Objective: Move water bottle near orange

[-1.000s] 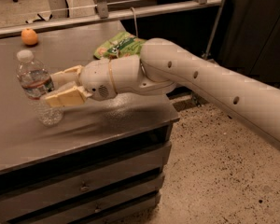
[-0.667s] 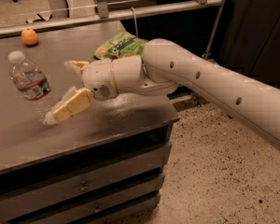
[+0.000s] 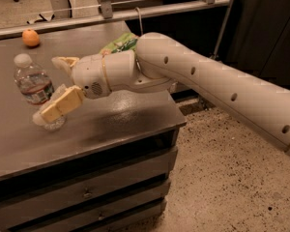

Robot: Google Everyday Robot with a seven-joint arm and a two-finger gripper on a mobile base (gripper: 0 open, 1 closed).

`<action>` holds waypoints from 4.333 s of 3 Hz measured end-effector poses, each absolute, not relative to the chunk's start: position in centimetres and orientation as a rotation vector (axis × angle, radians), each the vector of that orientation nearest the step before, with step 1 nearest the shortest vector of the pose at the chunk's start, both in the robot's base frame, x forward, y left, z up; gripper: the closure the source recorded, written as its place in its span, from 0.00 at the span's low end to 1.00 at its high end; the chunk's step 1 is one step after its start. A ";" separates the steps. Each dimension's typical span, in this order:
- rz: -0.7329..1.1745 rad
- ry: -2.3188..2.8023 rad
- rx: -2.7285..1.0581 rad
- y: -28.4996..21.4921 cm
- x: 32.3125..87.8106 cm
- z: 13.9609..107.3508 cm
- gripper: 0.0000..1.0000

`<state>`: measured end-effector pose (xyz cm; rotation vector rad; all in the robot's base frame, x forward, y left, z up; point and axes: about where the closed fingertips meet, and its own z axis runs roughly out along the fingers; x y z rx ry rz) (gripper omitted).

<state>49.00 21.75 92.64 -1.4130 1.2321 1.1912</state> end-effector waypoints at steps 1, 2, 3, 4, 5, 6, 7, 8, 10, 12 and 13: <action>1.200 1.213 -1.421 22.8 48.9 93.0 0.17; 1.204 1.214 -1.419 23.0 48.9 93.0 0.40; 1.195 1.237 -1.399 22.2 49.3 92.8 0.63; 1.132 1.276 -1.362 19.2 51.2 93.4 0.87; 1.135 1.273 -1.366 19.4 51.0 93.4 1.00; 1.135 1.273 -1.366 19.4 51.0 93.4 1.00; 1.123 1.257 -1.354 19.5 51.0 93.6 1.00; 1.076 1.201 -1.368 19.7 53.8 93.8 1.00; 0.989 1.138 -1.426 20.4 63.7 96.1 1.00; 0.988 1.117 -1.377 24.4 71.9 98.5 1.00; 0.993 1.059 -1.274 26.3 75.1 101.6 1.00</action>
Offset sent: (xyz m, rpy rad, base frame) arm 0.0025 0.0105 0.0026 0.0110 0.0042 0.0051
